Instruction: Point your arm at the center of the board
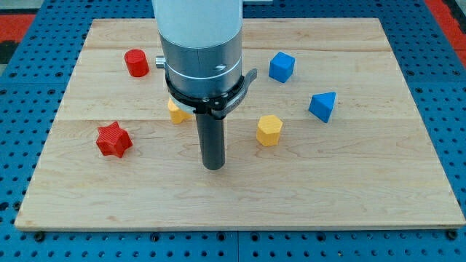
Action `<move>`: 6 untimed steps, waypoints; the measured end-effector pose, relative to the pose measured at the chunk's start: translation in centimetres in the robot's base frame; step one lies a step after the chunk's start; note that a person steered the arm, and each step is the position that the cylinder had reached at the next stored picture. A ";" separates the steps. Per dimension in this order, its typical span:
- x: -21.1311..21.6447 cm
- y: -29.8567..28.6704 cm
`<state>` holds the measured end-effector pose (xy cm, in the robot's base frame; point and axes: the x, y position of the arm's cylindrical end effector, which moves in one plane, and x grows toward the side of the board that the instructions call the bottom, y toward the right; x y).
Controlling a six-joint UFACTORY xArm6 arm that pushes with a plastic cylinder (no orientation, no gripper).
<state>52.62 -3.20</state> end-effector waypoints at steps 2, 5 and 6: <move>0.3 0.6; -8.4 2.2; -8.4 2.2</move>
